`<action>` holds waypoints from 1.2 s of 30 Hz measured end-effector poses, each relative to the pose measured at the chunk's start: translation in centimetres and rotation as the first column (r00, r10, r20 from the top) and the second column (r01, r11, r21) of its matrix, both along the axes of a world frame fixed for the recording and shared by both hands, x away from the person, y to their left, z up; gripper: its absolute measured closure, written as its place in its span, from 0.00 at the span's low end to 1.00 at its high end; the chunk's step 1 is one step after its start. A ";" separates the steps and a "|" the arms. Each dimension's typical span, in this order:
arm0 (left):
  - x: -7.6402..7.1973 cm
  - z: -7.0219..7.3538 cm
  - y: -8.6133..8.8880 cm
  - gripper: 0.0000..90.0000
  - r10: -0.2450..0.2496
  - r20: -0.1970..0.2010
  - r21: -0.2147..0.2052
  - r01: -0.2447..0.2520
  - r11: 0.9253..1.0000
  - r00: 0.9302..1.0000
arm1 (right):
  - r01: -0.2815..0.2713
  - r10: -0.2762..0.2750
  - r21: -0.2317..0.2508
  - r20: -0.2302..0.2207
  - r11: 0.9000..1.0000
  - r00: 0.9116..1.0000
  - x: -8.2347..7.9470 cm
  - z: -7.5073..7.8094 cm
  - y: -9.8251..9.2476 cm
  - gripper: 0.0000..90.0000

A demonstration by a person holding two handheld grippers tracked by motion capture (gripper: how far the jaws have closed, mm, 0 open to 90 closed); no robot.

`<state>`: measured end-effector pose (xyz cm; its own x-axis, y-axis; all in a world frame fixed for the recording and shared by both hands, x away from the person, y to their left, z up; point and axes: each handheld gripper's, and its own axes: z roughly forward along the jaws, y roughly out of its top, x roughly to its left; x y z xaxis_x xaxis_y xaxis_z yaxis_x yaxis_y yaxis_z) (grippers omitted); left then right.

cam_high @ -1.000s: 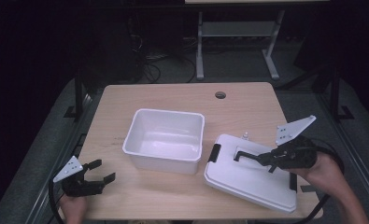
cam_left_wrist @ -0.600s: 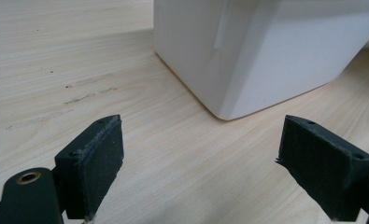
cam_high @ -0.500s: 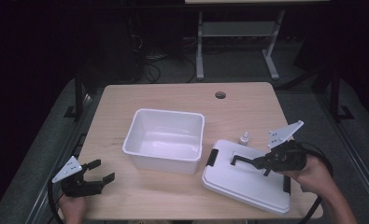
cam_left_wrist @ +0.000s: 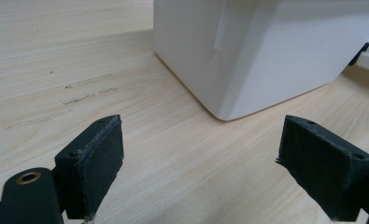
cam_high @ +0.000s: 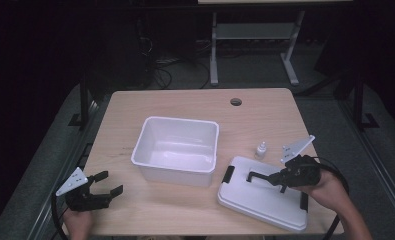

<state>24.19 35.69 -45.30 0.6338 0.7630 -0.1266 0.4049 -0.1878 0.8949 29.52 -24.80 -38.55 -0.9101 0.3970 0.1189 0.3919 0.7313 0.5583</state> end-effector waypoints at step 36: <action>-0.1 0.0 0.0 0.15 -0.008 0.003 -0.005 0.008 1.000 1.000 | -0.011 0.011 -0.006 0.005 1.000 1.000 -1.9 -0.8 0.6 0.87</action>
